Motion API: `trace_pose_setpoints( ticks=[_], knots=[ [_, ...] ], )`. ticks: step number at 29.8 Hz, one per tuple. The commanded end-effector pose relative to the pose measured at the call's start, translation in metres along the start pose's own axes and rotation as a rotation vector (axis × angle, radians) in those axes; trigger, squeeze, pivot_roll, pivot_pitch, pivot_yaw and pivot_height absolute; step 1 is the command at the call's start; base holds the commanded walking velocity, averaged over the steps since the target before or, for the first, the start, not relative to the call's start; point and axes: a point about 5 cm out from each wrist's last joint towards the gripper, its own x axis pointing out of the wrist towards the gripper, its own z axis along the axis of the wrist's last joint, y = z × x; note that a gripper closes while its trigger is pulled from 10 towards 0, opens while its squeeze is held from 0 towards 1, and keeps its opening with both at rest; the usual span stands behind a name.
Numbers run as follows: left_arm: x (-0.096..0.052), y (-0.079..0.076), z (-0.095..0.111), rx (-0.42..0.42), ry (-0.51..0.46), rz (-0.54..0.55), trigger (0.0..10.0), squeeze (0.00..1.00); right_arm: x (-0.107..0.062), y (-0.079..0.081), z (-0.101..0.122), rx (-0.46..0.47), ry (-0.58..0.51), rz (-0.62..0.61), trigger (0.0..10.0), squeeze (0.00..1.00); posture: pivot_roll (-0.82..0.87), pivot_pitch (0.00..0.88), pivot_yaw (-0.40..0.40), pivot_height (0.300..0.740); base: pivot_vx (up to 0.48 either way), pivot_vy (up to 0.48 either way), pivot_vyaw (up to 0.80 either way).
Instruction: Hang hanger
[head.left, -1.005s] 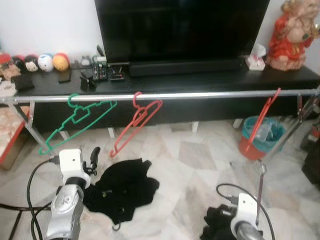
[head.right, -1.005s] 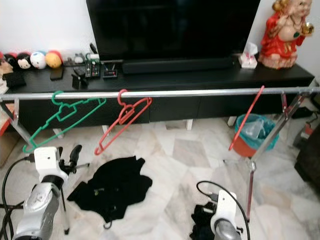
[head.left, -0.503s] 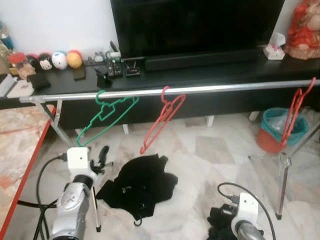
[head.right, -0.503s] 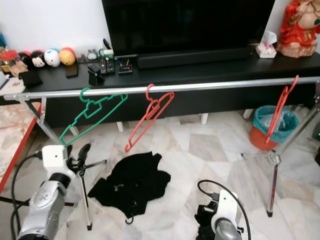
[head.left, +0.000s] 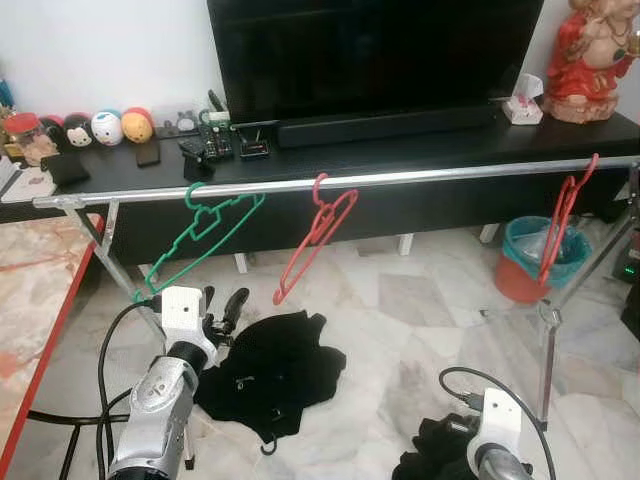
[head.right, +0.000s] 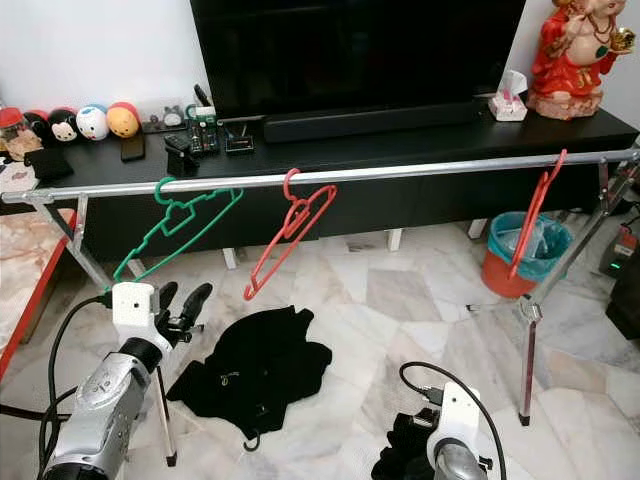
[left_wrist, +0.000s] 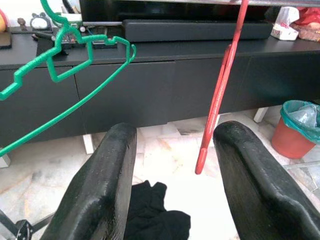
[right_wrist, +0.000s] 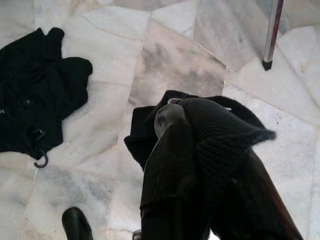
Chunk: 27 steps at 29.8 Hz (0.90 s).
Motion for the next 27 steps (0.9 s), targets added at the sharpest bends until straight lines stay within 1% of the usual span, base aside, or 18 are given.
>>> trace_pose_setpoints(
  ticks=[1,27],
  knots=[
    [0.0032,-0.0002,0.0013,0.005,0.011,-0.011,10.0,0.0,0.0,0.0008,-0.0001,0.009,0.001,0.005,10.0,0.0,-0.01,0.0,0.036,0.74,0.0,0.0,-0.77],
    [0.0038,-0.0002,0.0009,0.009,0.014,-0.011,10.0,0.0,0.0,0.0008,-0.0001,0.001,0.0,0.005,10.0,0.0,-0.01,0.0,0.036,0.74,0.0,0.0,-0.77]
  ],
)
